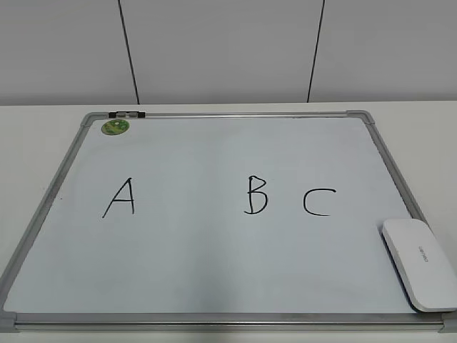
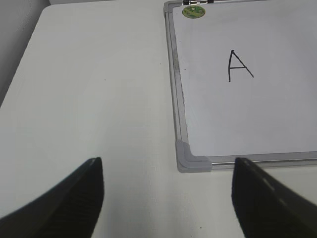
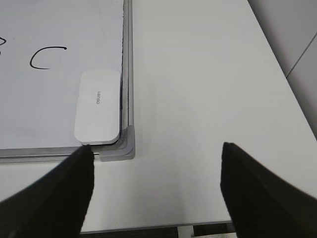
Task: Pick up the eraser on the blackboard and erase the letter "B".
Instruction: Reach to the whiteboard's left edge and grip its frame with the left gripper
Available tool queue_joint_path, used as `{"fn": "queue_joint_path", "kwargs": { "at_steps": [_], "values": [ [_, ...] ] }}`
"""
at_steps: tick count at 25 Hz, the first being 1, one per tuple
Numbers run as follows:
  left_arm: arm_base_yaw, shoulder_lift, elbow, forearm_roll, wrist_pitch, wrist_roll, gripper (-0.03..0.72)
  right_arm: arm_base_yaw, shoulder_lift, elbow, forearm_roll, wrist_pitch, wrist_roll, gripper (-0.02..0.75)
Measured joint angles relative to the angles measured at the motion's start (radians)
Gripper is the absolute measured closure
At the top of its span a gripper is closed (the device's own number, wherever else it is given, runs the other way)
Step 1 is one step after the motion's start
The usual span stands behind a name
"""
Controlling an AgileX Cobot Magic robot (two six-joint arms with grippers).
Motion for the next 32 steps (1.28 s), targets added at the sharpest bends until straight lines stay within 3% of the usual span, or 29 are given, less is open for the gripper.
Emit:
{"fn": "queue_joint_path", "kwargs": {
  "at_steps": [17, 20, 28, 32],
  "values": [
    [0.0, 0.0, -0.005, 0.0, -0.003, 0.0, 0.101, 0.0, 0.0, 0.0, 0.0, 0.0, 0.0, 0.148],
    [0.0, 0.023, -0.036, 0.0, -0.078, 0.0, 0.101, 0.0, 0.0, 0.0, 0.0, 0.0, 0.0, 0.148],
    [0.0, 0.404, -0.072, -0.006, -0.412, 0.0, 0.101, 0.0, 0.0, 0.0, 0.0, 0.0, 0.0, 0.148],
    [0.0, 0.672, -0.131, -0.045, -0.485, 0.0, 0.101, 0.0, 0.0, 0.0, 0.0, 0.0, 0.0, 0.148]
  ]
}}
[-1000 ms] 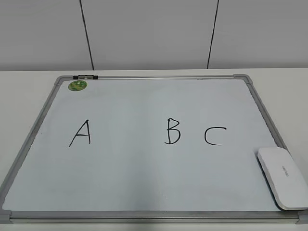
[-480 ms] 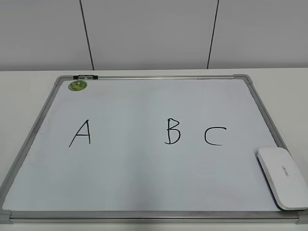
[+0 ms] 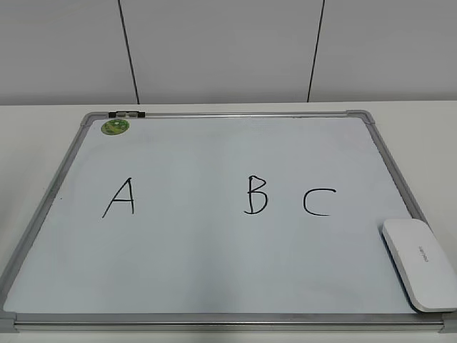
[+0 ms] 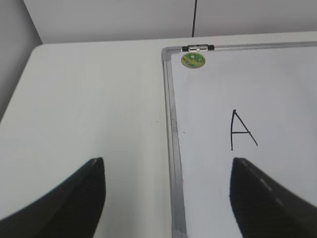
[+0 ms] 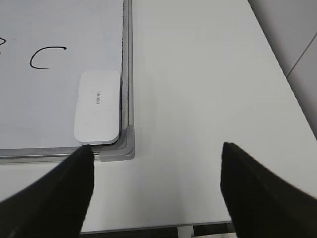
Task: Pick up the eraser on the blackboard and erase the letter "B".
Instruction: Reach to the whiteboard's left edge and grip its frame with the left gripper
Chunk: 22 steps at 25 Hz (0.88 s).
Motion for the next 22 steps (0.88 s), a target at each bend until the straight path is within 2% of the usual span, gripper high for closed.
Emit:
{"fn": "queue_joint_path", "kwargs": {
  "at_steps": [7, 15, 19, 22],
  "values": [
    [0.0, 0.461, -0.262, -0.018, 0.043, 0.0, 0.101, 0.0, 0.0, 0.0, 0.0, 0.0, 0.0, 0.148],
    [0.0, 0.929, -0.606, -0.02, 0.28, 0.014, 0.134, 0.0, 0.0, 0.0, 0.0, 0.0, 0.0, 0.148],
    [0.0, 1.099, -0.706, -0.026, 0.321, 0.02, 0.153, 0.0, 0.0, 0.0, 0.0, 0.0, 0.0, 0.148],
    [0.0, 1.177, -0.73, -0.037, 0.317, 0.04, 0.168, 0.0, 0.0, 0.0, 0.0, 0.0, 0.0, 0.148]
  ]
}}
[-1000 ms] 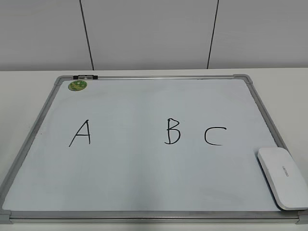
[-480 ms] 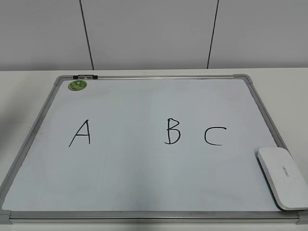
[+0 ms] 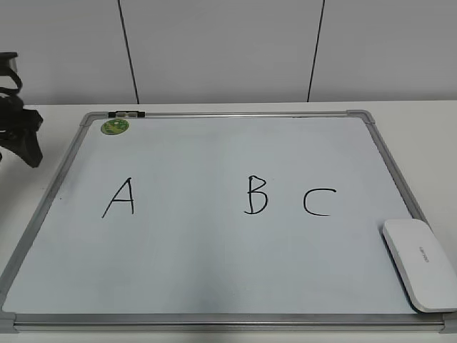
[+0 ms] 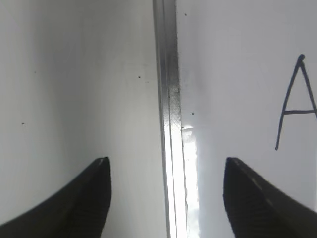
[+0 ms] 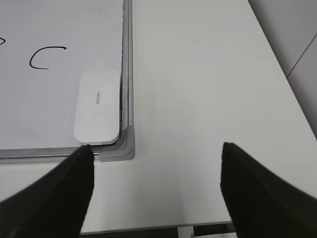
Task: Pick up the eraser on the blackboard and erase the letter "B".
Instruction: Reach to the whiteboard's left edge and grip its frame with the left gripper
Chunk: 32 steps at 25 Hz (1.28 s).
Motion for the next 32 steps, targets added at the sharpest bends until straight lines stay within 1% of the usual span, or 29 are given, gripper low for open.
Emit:
{"fn": "queue_joint_path", "kwargs": {
  "at_steps": [4, 12, 22, 27, 32],
  "values": [
    [0.0, 0.069, -0.002, -0.025, -0.056, 0.026, 0.194, 0.0, 0.0, 0.0, 0.0, 0.0, 0.0, 0.148],
    [0.002, 0.152, -0.005, -0.035, -0.183, 0.048, 0.283, 0.0, 0.0, 0.0, 0.0, 0.0, 0.0, 0.148],
    [0.006, 0.233, -0.009, -0.043, -0.22, 0.05, 0.38, 0.0, 0.0, 0.0, 0.0, 0.0, 0.0, 0.148],
    [0.008, 0.246, -0.012, -0.051, -0.226, 0.052, 0.416, 0.0, 0.0, 0.0, 0.0, 0.0, 0.0, 0.148],
    [0.008, 0.258, -0.02, -0.06, -0.228, 0.052, 0.432, 0.0, 0.0, 0.0, 0.0, 0.0, 0.0, 0.148]
  ]
}}
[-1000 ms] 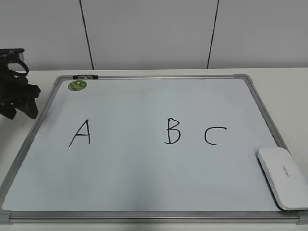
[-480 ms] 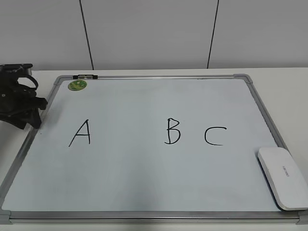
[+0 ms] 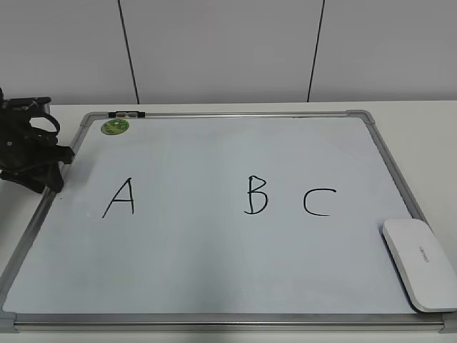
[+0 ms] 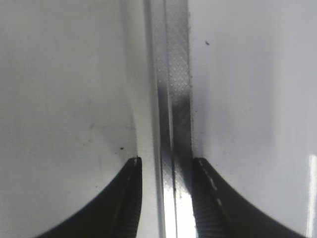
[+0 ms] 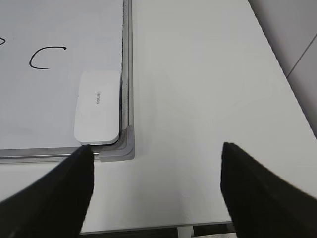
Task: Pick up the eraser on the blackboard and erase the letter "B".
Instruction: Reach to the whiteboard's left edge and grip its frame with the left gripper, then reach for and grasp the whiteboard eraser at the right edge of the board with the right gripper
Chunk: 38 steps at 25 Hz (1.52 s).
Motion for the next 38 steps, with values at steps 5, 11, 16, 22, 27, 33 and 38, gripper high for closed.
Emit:
{"fn": "queue_joint_path", "kwargs": {
  "at_steps": [5, 11, 16, 22, 27, 33, 38],
  "values": [
    [0.0, 0.002, -0.001, -0.009, 0.003, 0.0, 0.532, 0.0, 0.0, 0.0, 0.0, 0.0, 0.0, 0.148],
    [0.0, 0.005, -0.008, -0.032, 0.012, -0.006, 0.571, 0.0, 0.0, 0.0, 0.0, 0.0, 0.0, 0.148],
    [0.003, 0.007, -0.012, -0.029, 0.009, -0.006, 0.644, 0.0, 0.0, 0.0, 0.0, 0.0, 0.0, 0.148],
    [0.005, 0.007, -0.012, -0.031, 0.009, -0.006, 0.65, 0.0, 0.0, 0.0, 0.0, 0.0, 0.0, 0.148],
    [0.005, 0.007, -0.012, -0.031, 0.009, -0.006, 0.65, 0.0, 0.0, -0.002, 0.0, -0.002, 0.0, 0.148],
    [0.007, 0.007, -0.012, -0.033, 0.009, -0.006, 0.65, 0.0, 0.182, -0.069, 0.059, -0.124, -0.027, 0.148],
    [0.007, 0.007, -0.012, -0.036, 0.009, -0.004, 0.65, 0.0, 0.413, -0.084, 0.122, -0.312, -0.044, 0.148]
  ]
}}
